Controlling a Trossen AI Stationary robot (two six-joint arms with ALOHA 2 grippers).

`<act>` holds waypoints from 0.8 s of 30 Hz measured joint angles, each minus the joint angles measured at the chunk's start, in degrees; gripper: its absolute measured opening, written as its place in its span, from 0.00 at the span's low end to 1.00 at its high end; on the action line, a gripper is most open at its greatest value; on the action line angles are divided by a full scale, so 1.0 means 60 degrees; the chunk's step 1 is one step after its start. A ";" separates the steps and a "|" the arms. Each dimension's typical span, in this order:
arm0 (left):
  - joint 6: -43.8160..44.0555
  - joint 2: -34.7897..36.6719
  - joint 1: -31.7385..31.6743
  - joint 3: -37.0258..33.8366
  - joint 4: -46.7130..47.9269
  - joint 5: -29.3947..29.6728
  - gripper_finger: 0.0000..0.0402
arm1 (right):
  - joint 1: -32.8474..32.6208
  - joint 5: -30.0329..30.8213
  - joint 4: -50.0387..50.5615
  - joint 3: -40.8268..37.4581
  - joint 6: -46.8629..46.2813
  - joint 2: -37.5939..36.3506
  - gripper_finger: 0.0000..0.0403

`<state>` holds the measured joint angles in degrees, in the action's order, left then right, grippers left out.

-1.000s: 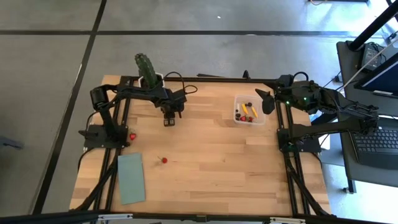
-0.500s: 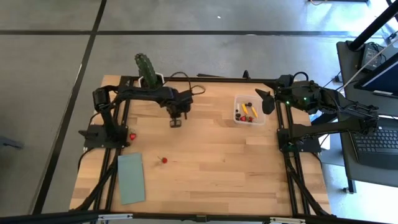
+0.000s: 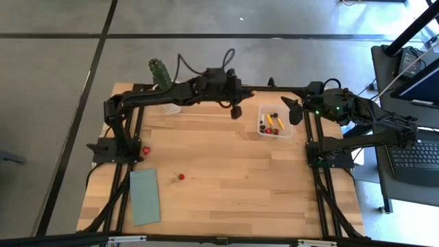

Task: Pick and placing Produce into tupperware
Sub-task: Put the yellow corn into the transparent bin

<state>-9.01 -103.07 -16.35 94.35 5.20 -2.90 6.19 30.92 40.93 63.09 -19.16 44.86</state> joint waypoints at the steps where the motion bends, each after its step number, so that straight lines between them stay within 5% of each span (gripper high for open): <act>1: 0.0109 -0.0118 -0.0013 0.0001 -0.0671 -0.0108 0.01 | -0.0003 -0.0002 -0.0059 0.0000 -0.0001 -0.0001 0.63; 12: 0.2030 -0.2736 0.0069 0.0003 -0.5177 -0.0687 0.01 | -0.0003 -0.0007 -0.0162 0.0000 -0.0018 -0.0004 0.63; 24: 0.3685 -0.5966 0.0231 0.1941 -0.4821 -0.1303 0.01 | -0.0003 -0.0007 -0.0130 0.0000 -0.0044 0.0000 0.63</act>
<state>13.10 -138.86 -14.96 105.99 -23.73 -10.72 6.17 30.87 40.16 63.09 -19.42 44.86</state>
